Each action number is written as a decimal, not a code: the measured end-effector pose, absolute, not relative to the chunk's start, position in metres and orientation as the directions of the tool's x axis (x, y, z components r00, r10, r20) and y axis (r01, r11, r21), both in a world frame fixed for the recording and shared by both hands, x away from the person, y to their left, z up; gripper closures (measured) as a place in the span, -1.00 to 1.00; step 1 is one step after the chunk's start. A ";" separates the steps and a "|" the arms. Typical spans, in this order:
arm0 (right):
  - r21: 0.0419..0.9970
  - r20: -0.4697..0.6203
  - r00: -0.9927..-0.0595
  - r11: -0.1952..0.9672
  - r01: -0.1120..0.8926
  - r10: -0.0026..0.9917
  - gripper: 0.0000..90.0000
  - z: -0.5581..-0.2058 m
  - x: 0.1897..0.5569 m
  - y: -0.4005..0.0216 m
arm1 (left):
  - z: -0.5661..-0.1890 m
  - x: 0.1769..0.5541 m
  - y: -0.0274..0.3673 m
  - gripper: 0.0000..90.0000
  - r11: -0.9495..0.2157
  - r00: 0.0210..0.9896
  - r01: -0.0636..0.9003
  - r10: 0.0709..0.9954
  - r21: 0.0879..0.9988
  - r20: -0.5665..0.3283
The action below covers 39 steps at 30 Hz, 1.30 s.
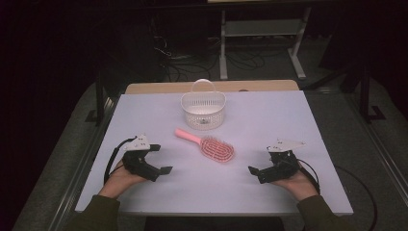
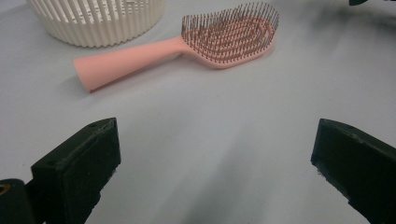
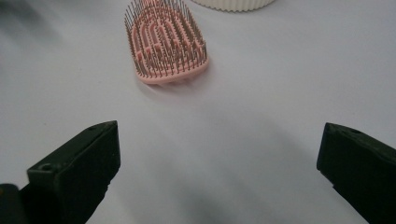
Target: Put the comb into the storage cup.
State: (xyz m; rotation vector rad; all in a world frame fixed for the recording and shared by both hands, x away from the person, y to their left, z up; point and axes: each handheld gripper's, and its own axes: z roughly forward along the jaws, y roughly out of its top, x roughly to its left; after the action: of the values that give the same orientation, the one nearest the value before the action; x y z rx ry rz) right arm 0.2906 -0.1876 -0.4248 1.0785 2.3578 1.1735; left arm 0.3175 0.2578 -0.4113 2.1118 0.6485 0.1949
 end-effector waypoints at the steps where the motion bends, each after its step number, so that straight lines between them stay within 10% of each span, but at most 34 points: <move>1: 0.781 0.068 -0.676 0.383 0.493 0.734 -1.00 -0.424 0.290 -0.188 | -0.411 0.318 0.258 -0.98 -0.466 0.850 0.376 0.517 0.801 -0.099; 39: 0.796 0.114 -0.668 0.335 0.505 0.735 -1.00 -0.421 0.289 -0.199 | -0.396 0.339 0.247 -0.97 -0.437 0.855 0.364 0.507 0.822 -0.109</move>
State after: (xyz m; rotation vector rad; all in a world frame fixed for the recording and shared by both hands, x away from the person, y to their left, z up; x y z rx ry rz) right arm 0.2890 -0.1991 -0.4211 1.1152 2.3362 1.2453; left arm 0.3389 0.2472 -0.3962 2.0745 0.6340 0.1893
